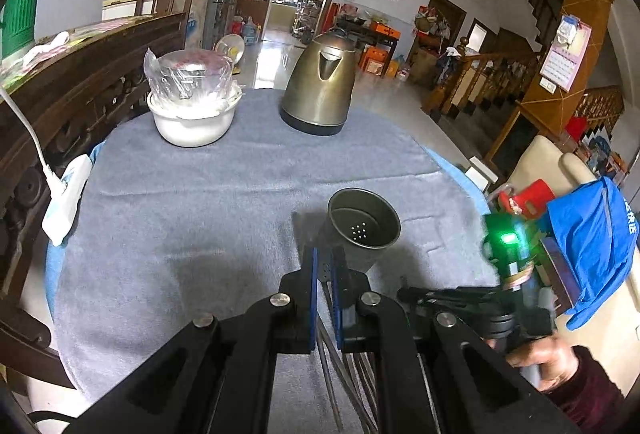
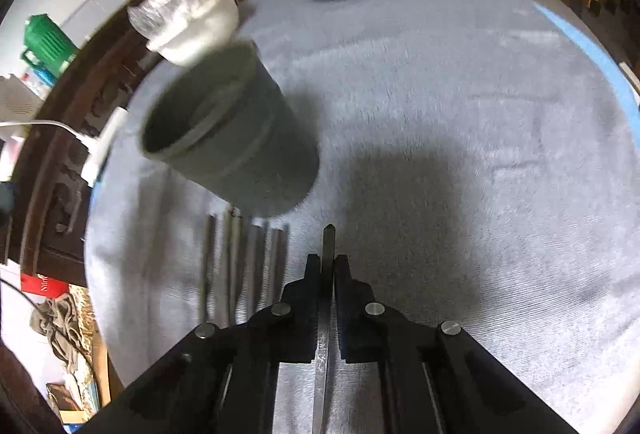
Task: Organize utensils
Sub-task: 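Lift the held chopstick with the left tool while the right tool lifts its chopstick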
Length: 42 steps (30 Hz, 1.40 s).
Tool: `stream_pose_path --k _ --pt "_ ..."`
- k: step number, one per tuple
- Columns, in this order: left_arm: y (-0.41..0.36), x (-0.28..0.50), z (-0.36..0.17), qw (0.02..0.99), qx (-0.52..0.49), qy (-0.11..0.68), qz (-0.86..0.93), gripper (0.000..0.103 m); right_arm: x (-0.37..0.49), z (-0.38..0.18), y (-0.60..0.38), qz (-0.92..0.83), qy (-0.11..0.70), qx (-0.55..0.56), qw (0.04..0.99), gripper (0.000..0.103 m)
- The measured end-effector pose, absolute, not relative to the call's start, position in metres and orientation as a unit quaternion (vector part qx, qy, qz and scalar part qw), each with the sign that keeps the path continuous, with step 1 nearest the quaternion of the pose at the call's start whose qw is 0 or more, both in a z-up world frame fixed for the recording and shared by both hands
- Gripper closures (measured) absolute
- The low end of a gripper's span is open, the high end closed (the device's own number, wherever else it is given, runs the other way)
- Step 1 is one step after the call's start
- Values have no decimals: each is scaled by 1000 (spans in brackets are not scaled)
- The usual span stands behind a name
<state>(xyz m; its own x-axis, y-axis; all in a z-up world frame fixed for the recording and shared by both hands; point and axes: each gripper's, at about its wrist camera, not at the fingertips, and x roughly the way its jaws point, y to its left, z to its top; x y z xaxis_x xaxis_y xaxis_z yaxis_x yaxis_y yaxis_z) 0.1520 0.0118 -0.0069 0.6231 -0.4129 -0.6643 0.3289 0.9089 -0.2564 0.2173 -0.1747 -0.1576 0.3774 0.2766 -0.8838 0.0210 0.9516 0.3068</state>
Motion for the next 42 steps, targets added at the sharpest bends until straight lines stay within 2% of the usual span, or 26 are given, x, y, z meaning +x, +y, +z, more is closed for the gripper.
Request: stream_pose_path --k 9,16,30,42 --pt "25 180 -44 859 -100 457 -205 96 194 -104 -181 105 485 141 857 97" --pt "21 208 -97 828 -98 525 -168 96 197 -105 -185 109 481 155 856 97" --pt "-9 258 -138 798 -84 580 -141 93 192 -87 -196 127 456 169 865 97" --pt "-16 262 -148 793 -90 584 -152 93 188 -89 -208 128 453 177 864 97"
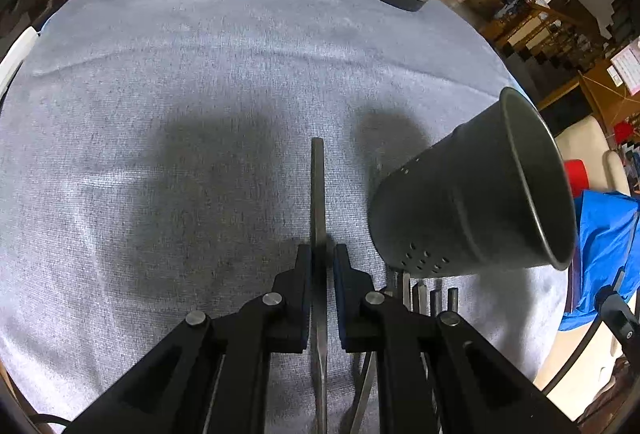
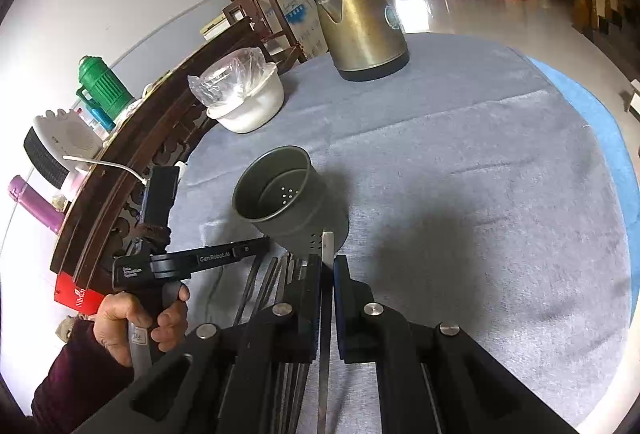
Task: Organize utensils
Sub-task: 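Lift the held chopstick with the left tool while the right tool lifts its chopstick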
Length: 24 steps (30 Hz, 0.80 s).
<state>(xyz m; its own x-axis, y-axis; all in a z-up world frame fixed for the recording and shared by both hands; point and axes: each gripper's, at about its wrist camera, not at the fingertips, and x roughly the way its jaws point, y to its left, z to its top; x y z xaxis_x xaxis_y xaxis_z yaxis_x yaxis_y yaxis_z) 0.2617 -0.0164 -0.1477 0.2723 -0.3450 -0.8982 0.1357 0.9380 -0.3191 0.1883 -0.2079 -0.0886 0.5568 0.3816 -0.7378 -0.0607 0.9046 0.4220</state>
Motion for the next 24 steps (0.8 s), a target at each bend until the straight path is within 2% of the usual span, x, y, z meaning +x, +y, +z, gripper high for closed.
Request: stream_pose_path --k 4,7,13,15,24 --pt "-15 268 -149 790 -99 587 -147 93 188 -87 -205 131 452 172 866 97" --pt "-12 274 -149 793 -99 584 -143 87 187 -85 -201 135 450 168 867 97" --pt "-21 271 -148 801 -76 574 -154 86 188 -84 -195 136 450 165 867 97" --pt "-20 272 -149 801 -75 574 -154 96 188 -83 -194 137 450 164 867 97" --pt "6 251 -117 840 -100 512 -148 97 182 -69 -187 137 426 146 882 97"
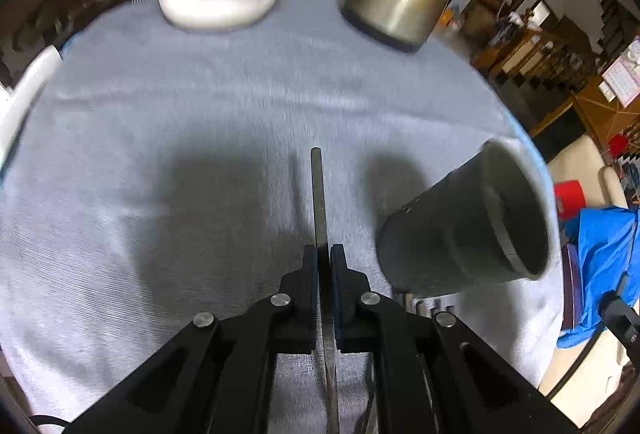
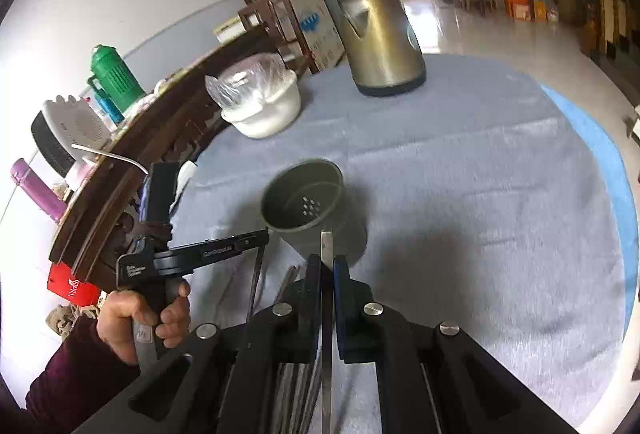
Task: Organize utensils
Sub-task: 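Lift the held chopstick with the left tool while the right tool lifts its chopstick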
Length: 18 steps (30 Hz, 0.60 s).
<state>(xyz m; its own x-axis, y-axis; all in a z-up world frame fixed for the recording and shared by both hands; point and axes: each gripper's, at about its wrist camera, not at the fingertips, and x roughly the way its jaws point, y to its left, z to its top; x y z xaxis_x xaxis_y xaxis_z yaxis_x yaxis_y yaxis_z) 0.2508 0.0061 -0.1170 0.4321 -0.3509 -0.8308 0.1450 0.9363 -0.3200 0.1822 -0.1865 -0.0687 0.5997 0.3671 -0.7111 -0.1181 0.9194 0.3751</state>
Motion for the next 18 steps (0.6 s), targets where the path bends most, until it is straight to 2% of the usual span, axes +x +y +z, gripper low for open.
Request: stream_pose_path --k 10,18 --pt "28 200 -25 896 -108 396 -170 98 166 -31 -180 150 347 146 914 97" --pt "24 182 15 912 -112 348 -186 98 161 -6 -184 145 297 174 928 97"
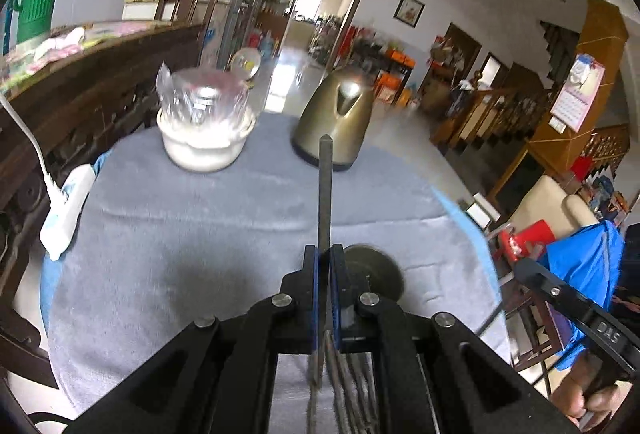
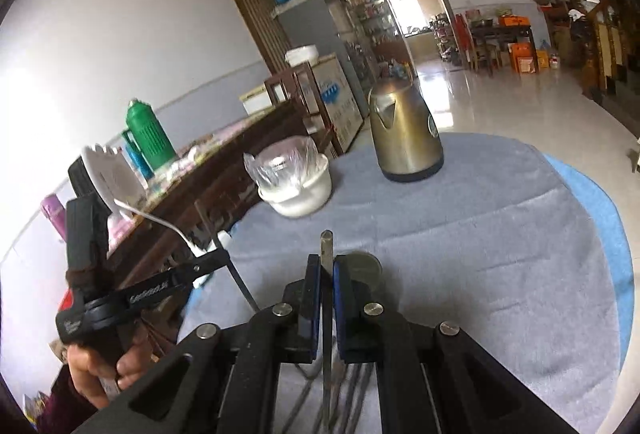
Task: Organize utensils
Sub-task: 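Lift the held chopstick with the left tool while the right tool lifts its chopstick, then open the left tool over the grey cup while the right tool releases its chopstick there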
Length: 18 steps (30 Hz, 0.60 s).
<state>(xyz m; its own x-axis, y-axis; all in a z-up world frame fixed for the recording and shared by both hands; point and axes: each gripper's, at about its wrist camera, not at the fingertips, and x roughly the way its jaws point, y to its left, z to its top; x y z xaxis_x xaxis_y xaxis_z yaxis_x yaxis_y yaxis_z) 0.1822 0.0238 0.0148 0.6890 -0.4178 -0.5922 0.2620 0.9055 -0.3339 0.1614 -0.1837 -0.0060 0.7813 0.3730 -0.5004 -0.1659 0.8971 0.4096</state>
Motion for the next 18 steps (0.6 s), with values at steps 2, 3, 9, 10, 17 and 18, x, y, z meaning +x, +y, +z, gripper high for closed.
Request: stream_pose_path --k 2,3,9,10,17,18 --pt "24 177 24 916 -114 335 -190 98 160 0 -185 141 285 179 931 97" --pt "25 173 29 917 -116 330 -192 98 161 4 -186 139 278 181 933 97" --pt "23 166 62 933 -123 278 -192 98 163 27 -200 123 232 215 941 97" --pt "22 164 66 935 -124 270 -192 98 164 31 -203 118 222 224 942 97" --pt "12 166 83 950 -130 217 -184 98 170 48 -223 71 152 271 948 96" --pt "11 168 81 951 -132 212 -183 98 171 48 -226 61 143 279 948 96"
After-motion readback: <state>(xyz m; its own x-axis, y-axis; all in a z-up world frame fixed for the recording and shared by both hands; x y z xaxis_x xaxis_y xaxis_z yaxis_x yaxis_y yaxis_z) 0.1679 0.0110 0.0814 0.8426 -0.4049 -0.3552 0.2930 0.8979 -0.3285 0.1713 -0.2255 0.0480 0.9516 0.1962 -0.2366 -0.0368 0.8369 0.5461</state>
